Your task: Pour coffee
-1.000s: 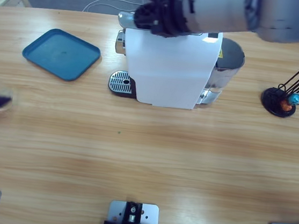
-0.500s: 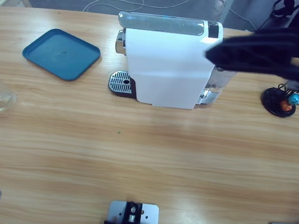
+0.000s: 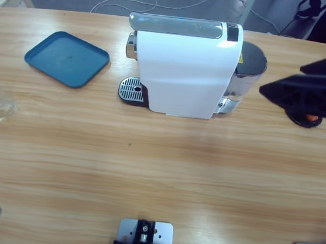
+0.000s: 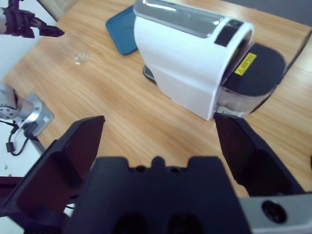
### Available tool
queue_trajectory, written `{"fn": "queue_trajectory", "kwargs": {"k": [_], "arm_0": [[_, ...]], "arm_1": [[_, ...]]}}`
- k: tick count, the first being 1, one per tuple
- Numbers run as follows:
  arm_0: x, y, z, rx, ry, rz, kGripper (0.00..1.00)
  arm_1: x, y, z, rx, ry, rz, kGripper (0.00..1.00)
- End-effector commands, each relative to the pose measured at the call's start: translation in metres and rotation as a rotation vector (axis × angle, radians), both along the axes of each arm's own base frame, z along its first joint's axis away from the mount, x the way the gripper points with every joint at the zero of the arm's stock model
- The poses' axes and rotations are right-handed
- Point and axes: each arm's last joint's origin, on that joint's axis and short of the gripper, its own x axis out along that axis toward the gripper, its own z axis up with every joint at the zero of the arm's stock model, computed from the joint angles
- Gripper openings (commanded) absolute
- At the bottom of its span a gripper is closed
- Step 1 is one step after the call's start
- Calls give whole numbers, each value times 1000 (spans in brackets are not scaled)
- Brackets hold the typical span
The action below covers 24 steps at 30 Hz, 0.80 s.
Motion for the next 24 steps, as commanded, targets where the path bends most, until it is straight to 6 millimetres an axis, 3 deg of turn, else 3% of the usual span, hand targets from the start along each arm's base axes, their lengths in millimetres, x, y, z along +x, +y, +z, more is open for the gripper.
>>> {"fn": "queue_trajectory", "kwargs": {"k": [1, 5, 14, 24], "arm_0": [[-23, 7, -21, -65, -57, -42, 992], [-8, 3, -32, -48, 10, -29, 996], [8, 15, -41, -70, 59, 63, 991], [18, 11, -52, -94, 105, 49, 973]], "arm_1": [[-1, 0, -30, -23, 35, -35, 1000], [2, 3, -39, -8, 34, -50, 1000], [0, -1, -60, 0, 45, -70, 1000], [13, 17, -69, -1, 47, -71, 1000]]}}
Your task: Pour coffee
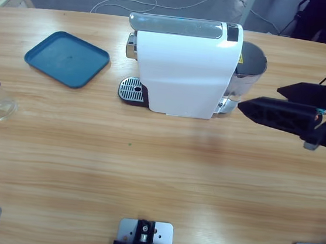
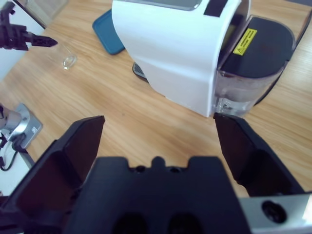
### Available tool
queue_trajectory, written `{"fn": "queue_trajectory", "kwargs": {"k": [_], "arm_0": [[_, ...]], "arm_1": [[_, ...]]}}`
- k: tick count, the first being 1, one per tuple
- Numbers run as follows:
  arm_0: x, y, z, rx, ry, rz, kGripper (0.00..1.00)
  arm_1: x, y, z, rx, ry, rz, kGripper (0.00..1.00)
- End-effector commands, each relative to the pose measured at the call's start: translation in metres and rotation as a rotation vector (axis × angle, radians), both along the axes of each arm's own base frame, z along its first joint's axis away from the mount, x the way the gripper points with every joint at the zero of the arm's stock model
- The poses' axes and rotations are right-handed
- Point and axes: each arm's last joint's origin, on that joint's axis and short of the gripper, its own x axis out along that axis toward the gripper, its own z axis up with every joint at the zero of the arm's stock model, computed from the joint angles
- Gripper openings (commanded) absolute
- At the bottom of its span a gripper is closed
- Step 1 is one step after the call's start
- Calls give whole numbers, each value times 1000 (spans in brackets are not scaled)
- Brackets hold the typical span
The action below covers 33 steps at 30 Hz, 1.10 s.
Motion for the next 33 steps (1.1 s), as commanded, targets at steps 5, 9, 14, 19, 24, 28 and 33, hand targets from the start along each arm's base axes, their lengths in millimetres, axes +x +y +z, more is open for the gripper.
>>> {"fn": "queue_trajectory", "kwargs": {"k": [5, 9, 14, 19, 24, 28, 33], "arm_0": [[10, -1, -23, 19, 80, 6, 977], [11, -1, -23, 18, 79, 0, 987], [13, -2, -25, 15, 91, -5, 987], [14, -2, -26, 22, 91, 6, 989], [14, 1, -21, 49, 45, 31, 982], [14, 1, -23, 57, 52, 37, 981], [21, -1, -29, 57, 85, 31, 977]], "arm_1": [[11, 16, -29, -59, 51, -18, 1000], [16, 21, -34, -58, 55, -21, 1000], [24, 26, -34, -49, 52, -32, 1000], [24, 26, -40, -59, 61, -39, 1000], [29, 30, -46, -60, 70, -46, 1000], [33, 33, -51, -64, 75, -50, 1000], [34, 33, -62, -61, 89, -64, 1000]]}}
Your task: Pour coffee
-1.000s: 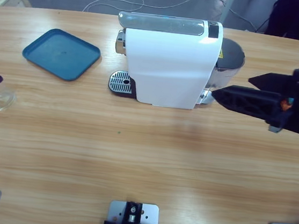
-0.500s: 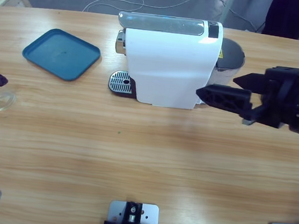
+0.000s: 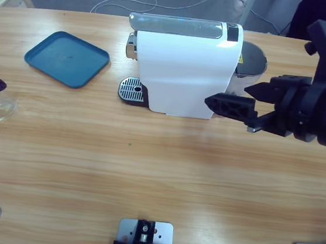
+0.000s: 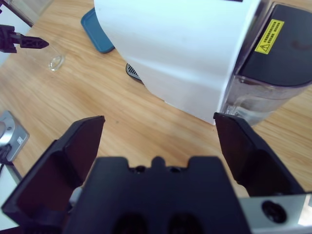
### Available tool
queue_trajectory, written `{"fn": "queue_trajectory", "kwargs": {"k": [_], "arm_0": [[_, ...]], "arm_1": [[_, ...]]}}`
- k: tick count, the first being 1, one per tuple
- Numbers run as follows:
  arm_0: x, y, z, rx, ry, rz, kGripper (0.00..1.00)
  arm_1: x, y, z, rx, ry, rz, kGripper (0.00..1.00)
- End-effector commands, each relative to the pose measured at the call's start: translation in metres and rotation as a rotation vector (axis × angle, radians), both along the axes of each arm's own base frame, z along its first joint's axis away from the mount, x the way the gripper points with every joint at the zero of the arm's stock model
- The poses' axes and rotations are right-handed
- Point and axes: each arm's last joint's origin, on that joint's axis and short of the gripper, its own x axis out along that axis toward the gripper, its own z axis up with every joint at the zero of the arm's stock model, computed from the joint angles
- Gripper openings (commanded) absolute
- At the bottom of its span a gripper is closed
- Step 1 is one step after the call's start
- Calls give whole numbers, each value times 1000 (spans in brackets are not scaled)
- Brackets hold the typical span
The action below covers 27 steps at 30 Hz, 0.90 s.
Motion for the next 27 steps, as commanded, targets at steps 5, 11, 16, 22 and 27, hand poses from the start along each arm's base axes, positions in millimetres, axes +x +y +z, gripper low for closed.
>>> {"fn": "queue_trajectory", "kwargs": {"k": [5, 11, 16, 22, 27], "arm_0": [[9, 0, -18, 15, 65, 0, 859], [9, 0, -18, 15, 64, 4, 407], [10, 0, -18, 17, 65, 3, 269], [9, -1, -18, 6, 65, -18, 62], [4, -4, -7, -32, 20, -110, 65]], "arm_1": [[12, 2, -36, -37, 64, -50, 1000], [18, 3, -37, -28, 67, -57, 1000], [19, 0, -39, -31, 70, -68, 1000], [19, 1, -39, -28, 69, -66, 1000], [17, -1, -36, -19, 65, -59, 1000]]}}
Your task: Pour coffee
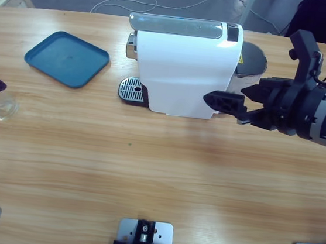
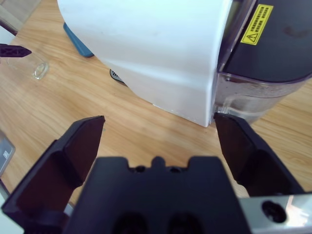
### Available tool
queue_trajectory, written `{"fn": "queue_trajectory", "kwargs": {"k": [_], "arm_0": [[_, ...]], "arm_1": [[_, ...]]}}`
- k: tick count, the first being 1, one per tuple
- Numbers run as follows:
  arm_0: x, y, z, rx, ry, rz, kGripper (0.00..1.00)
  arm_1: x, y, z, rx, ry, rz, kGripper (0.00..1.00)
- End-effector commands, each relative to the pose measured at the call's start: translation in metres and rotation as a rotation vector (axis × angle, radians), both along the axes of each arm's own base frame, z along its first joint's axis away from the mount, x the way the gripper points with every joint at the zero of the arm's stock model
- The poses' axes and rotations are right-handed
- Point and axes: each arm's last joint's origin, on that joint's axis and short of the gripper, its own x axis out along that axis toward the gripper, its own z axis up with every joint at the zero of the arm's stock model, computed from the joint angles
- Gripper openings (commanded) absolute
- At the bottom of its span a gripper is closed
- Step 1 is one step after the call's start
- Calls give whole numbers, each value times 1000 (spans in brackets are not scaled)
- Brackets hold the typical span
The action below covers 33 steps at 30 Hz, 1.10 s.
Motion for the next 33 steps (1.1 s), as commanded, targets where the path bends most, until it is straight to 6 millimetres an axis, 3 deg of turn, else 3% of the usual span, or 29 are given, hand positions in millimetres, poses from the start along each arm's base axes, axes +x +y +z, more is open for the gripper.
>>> {"fn": "queue_trajectory", "kwargs": {"k": [1, 5, 12, 13, 15, 21, 25, 33], "arm_0": [[-4, -5, 2, -31, -7, -139, 66], [8, -34, 7, -24, -22, -321, 73], [44, -86, 23, 40, -76, -591, 79], [49, -93, 25, 51, -84, -637, 92], [61, -107, 27, 63, -92, -730, 238], [86, -139, 29, 39, -117, -919, 249], [92, -157, 25, 2, -117, -1035, 237], [89, -170, 21, -88, -124, -1206, 232]], "arm_1": [[1, -1, -11, -16, 38, 4, 1000], [-1, -4, -2, -14, 26, 7, 1000], [-15, -20, 13, -24, 18, -5, 1000], [-16, -22, 14, -26, 18, -7, 1000], [-19, -25, 16, -29, 19, -8, 1000], [-24, -31, 20, -49, 30, -15, 1000], [-21, -29, 24, -53, 34, -15, 1000], [-15, -22, 28, -68, 43, -13, 1000]]}}
